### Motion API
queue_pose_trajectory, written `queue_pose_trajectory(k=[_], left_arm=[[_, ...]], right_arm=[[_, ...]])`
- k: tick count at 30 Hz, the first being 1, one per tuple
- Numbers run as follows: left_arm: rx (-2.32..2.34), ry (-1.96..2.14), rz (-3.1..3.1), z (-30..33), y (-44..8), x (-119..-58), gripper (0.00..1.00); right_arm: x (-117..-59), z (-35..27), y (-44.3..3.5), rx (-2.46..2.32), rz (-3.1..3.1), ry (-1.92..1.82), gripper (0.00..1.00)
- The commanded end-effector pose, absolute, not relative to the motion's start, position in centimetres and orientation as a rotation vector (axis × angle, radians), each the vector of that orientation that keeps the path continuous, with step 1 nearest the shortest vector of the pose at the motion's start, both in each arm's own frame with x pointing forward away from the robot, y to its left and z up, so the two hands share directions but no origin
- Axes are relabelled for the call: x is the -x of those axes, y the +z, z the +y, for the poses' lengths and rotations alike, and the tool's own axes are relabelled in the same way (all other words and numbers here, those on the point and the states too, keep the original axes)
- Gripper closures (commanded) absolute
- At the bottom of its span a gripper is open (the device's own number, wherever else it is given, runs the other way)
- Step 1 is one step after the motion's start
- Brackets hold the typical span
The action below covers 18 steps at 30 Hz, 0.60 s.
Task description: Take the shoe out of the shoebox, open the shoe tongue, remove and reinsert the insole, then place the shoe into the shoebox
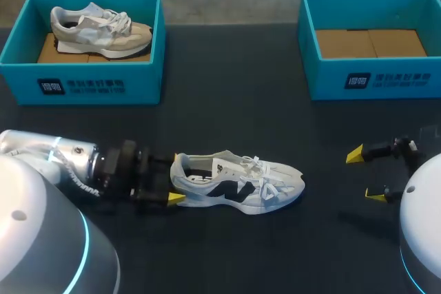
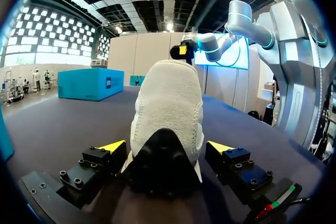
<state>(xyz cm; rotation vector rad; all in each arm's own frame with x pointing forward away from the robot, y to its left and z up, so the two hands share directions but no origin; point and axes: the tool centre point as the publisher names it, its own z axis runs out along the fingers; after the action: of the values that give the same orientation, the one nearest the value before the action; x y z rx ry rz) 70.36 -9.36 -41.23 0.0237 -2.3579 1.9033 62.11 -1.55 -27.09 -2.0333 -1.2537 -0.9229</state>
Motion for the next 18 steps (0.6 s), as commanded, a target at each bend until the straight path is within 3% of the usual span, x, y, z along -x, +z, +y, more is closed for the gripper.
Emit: queue_pose_trajectory(k=[1, 18], left_arm=[[-0.029, 1.908, -2.356, -10.0, -41.8, -70.3, 0.00], [-0.072, 1.910, -2.338, -11.7, -42.4, -70.1, 0.00]], right_arm=[[-61.9, -1.5, -27.0, 2.036, -1.254, -0.926, 0.00], [-61.9, -1.5, -27.0, 2.036, -1.254, -0.926, 0.00]])
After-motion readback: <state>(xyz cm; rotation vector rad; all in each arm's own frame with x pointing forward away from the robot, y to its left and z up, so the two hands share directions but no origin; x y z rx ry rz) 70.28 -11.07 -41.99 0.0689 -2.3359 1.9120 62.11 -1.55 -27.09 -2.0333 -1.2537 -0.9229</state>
